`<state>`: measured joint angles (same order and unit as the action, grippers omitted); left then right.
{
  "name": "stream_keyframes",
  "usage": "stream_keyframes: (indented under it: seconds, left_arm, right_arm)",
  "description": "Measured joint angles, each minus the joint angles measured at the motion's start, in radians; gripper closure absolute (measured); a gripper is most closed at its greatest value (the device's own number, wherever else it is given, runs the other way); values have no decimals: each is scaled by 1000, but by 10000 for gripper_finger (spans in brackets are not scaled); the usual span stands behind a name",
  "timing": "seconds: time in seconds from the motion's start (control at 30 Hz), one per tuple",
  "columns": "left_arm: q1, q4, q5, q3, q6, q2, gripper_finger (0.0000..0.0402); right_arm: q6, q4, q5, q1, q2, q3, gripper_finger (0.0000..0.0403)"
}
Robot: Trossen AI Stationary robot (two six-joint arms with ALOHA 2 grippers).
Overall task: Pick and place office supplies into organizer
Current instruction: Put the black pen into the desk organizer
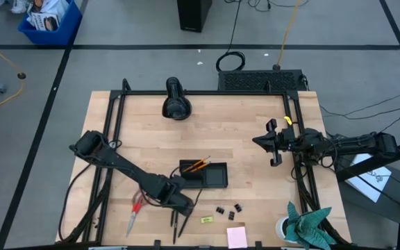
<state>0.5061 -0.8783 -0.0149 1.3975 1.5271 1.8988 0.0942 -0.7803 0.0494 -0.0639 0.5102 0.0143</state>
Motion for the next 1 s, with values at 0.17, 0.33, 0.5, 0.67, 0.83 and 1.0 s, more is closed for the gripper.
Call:
stream_keyframes:
  seconds: [0.17,0.33,0.5,0.67,0.83,1.0]
  left_arm:
    - [-8,-19,-13,0,-4,0,228]
    - [-17,-4,-11,0,1,0,170]
    - [-19,0,6,-16,30,0,152]
    - [-13,87,-22,-106,88,1,151]
    - [-14,221,-40,-199,117,2,151]
    - [-14,314,-46,-261,118,-6,151]
  right_arm:
    - [2,7,2,0,0,0,399]
    - [2,7,3,0,0,0,399]
    - [2,7,3,0,0,0,399]
    - [3,7,4,0,0,0,399]
    - [3,7,4,0,0,0,399]
    - [3,6,4,0,0,0,399]
